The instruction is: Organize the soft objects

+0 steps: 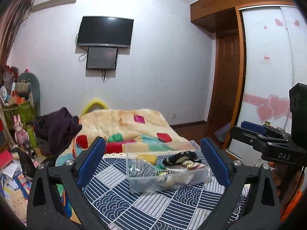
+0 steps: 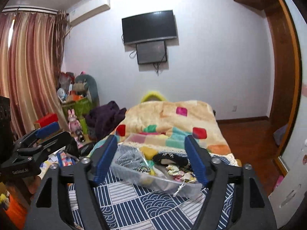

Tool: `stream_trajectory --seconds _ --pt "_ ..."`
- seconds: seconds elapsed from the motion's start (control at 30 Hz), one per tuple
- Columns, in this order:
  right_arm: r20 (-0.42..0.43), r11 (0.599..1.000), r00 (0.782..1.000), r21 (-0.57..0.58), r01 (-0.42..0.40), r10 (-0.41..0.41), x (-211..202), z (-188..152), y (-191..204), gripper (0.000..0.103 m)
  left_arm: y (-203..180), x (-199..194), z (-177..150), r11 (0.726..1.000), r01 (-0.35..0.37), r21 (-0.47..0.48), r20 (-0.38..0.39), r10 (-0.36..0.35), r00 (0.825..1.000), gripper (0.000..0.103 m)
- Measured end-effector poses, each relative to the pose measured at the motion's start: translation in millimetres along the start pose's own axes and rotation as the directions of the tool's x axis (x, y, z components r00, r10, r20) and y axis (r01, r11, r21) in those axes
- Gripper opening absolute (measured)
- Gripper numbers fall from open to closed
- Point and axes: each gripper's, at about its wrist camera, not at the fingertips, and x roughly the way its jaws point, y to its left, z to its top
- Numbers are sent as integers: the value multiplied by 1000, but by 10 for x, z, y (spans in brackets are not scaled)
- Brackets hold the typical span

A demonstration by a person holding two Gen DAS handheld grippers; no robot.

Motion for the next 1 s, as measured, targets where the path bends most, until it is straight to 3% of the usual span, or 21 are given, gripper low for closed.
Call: stream_trajectory --seconds 0.3,1.0 --pt "55 1000 998 -4 27 -27 -149 -46 55 101 -49 -83 38 1000 6 -2 22 -6 1000 103" --pt "74 999 997 -15 36 -35 -206 -84 70 102 -62 -87 27 1000 -4 4 25 3 1000 103"
